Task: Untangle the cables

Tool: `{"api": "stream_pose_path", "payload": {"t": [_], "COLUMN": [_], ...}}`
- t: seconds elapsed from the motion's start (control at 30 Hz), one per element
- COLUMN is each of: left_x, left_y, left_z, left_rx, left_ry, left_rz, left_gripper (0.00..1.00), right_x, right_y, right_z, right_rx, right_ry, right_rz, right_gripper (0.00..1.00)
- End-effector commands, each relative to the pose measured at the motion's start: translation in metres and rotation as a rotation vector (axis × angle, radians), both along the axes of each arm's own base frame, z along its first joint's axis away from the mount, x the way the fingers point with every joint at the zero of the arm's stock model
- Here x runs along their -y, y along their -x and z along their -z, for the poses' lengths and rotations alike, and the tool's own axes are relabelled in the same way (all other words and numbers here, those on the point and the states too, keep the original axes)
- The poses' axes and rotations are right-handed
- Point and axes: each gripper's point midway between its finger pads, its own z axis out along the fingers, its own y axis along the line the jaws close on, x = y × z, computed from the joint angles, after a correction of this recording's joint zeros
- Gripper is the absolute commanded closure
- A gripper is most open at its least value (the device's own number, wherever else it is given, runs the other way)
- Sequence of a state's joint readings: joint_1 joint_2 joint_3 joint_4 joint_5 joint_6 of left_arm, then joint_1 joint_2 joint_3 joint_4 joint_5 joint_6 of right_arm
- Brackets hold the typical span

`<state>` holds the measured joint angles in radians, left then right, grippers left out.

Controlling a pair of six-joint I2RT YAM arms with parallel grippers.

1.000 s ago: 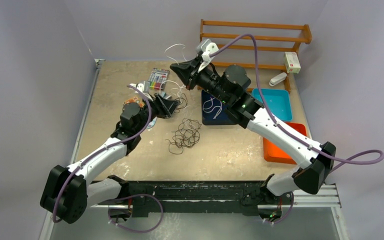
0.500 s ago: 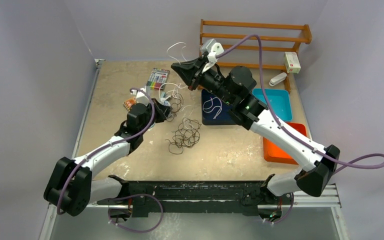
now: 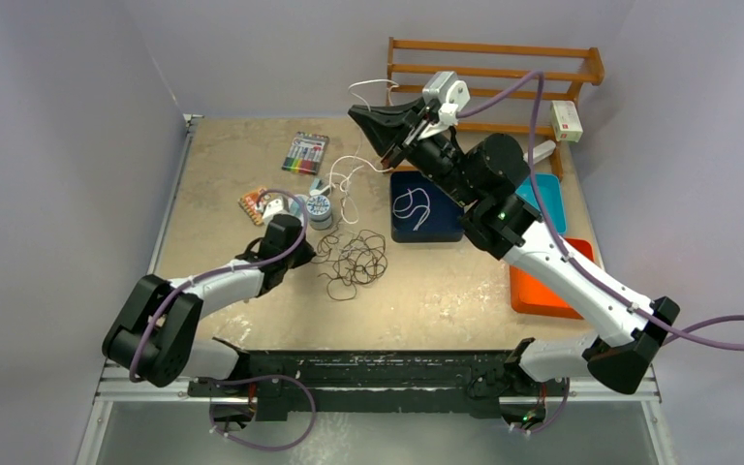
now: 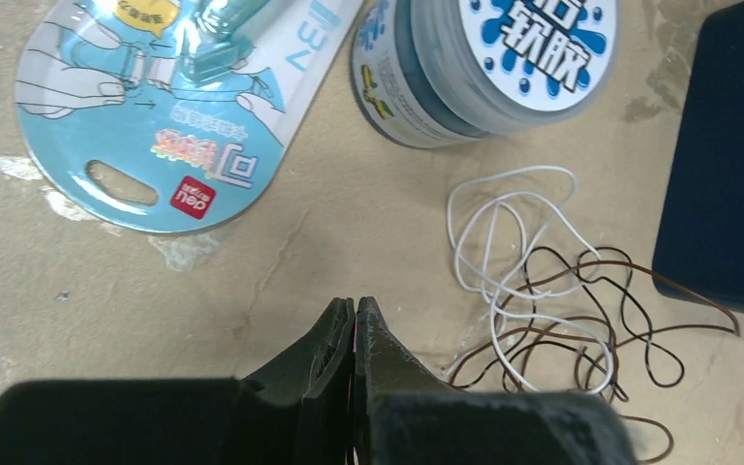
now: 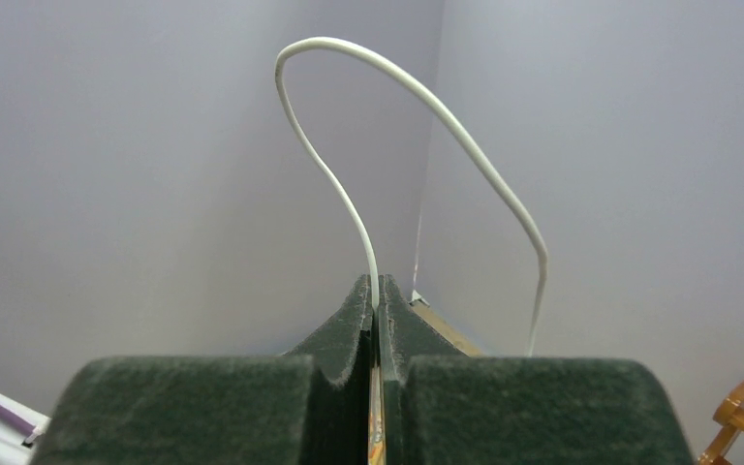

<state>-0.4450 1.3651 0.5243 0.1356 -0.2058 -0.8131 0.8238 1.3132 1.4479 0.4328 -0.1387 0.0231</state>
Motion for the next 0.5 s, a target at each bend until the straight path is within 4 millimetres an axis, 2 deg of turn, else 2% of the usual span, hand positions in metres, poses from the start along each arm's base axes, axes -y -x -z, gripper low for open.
{"api": "stream_pose_path", "payload": {"t": [0.0,0.1,0.2,0.3,0.47], "left_x": [-0.013,-0.017,-0.011,-0.001,0.005], "left_y": [-0.008,-0.008,-0.01,-0.01,-0.005], "left_z": [-0.008,-0.018,-0.039,-0.071,-0.13], "left_rx": [0.025,0.043,0.1,0.194,0.365], "left_ry": [-0.034,-0.044,-0.008,0.056,0.138], "left_rz": [-0.078,-0.084,-0.052,0.0,0.048], "left_gripper": [1.0,1.0,0.82,0.65,0.56], "right_x": [0.024,0.024,0.021,0.017,0.011], "right_y": [0.01,0.009,0.007,0.005,0.001], "right_z": [-0.04,-0.036,-0.029,-0.022,-0.013], "right_rx": [0.086,0.08,0.067,0.056,0.032], "right_ry": [-0.089,-0.083,-0.069,-0.058,-0.051], "right_rz": [0.05,0.056,0.048,0.041,0.036], "right_gripper": [1.0,1.0,1.0,1.0,1.0]}}
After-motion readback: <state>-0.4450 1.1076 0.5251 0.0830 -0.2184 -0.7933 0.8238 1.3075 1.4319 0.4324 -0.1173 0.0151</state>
